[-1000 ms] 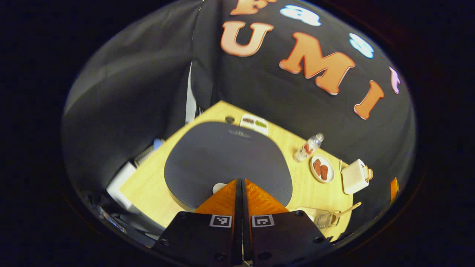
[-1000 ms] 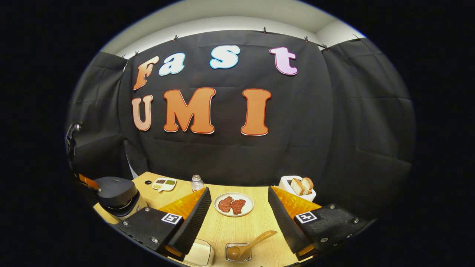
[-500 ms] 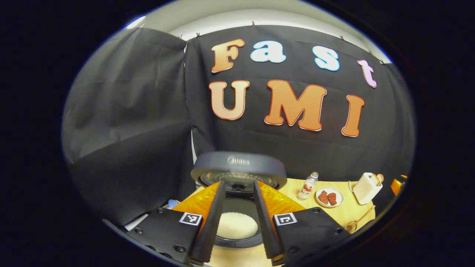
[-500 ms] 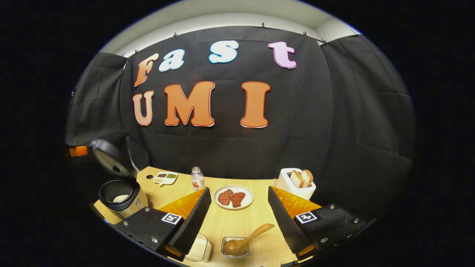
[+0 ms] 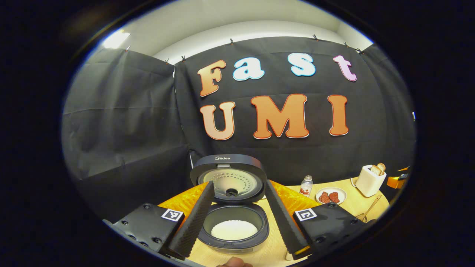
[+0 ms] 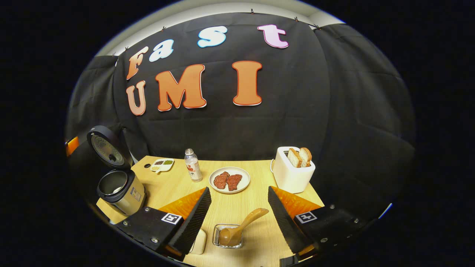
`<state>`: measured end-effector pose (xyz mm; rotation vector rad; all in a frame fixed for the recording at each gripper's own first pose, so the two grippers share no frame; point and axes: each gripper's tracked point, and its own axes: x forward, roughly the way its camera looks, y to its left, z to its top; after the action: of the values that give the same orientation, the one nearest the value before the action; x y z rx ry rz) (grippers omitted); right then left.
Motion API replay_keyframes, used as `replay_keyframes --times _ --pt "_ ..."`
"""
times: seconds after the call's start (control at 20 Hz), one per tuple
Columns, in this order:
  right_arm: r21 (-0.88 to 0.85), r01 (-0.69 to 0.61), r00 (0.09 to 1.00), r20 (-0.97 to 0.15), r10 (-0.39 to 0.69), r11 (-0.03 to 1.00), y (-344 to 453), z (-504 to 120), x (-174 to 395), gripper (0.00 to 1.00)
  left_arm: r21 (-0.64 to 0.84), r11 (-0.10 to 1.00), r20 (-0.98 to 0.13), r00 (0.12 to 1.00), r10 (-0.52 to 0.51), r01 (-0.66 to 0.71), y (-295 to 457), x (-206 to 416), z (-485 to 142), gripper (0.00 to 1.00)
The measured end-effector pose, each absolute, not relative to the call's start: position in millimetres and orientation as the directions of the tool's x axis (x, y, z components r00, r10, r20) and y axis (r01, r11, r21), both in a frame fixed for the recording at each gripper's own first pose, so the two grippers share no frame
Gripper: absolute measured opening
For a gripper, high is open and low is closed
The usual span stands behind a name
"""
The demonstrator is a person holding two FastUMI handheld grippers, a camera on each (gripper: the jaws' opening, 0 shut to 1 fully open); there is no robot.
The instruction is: Close the left gripper, press the button to open the rice cooker; take a wooden spoon from the chopstick holder with the right hand, scoop a spoonful of rice and pour it into the rice cooker, then put the wooden spoon back into the chopstick holder.
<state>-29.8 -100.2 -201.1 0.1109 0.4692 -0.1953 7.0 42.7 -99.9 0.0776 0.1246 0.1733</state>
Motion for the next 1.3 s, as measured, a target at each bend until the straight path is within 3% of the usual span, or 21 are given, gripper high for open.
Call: replay_keyframes --times 0.25,0.65,0.85,0.9,0.95,1.1,1.25,1.3 --pt "0.051 0.237 0.798 -0.58 -0.165 0.97 -119.8 -263.7 -29.4 0.96 0.128 0.969 -0.084 0.971 0.225 -0.213 42.0 -7.7 -93.5 0.97" --pt "0.253 0.306 0.705 -0.708 -0.039 0.918 -123.5 -348.1 -20.5 0.89 0.143 0.951 -0.096 0.952 0.29 -0.276 33.4 -28.8 -93.9 0.99" --pt "0.357 0.335 0.682 -0.731 0.037 0.872 -113.5 -377.1 -16.7 0.7 0.157 0.941 -0.082 0.946 0.315 -0.3 26.8 -42.7 -89.8 0.98" --pt "0.366 0.336 0.681 -0.731 0.044 0.868 -112.1 -380.4 -17.6 0.58 0.158 0.939 -0.086 0.943 0.32 -0.304 25.4 -45.9 -92.6 0.98" --pt "0.378 0.327 0.686 -0.726 0.058 0.866 -108.9 -381.6 -16.3 0.62 0.161 0.937 -0.091 0.941 0.327 -0.31 24.8 -49.7 -94.6 0.99" --pt "0.383 0.307 0.693 -0.718 0.071 0.871 -102.1 -390.3 -13.6 0.46 0.169 0.934 -0.092 0.938 0.334 -0.316 23.6 -56.9 -96.9 1.0" --pt "0.405 0.312 0.688 -0.72 0.089 0.859 -93.5 -394.6 -9.8 0.37 0.165 0.933 -0.085 0.938 0.336 -0.319 22.6 -56.3 -96.3 1.0" --pt "0.398 0.324 0.692 -0.719 0.072 0.858 -95.6 -394.7 -9.3 0.29 0.159 0.936 -0.087 0.94 0.33 -0.313 22.7 -57.0 -98.1 1.0"
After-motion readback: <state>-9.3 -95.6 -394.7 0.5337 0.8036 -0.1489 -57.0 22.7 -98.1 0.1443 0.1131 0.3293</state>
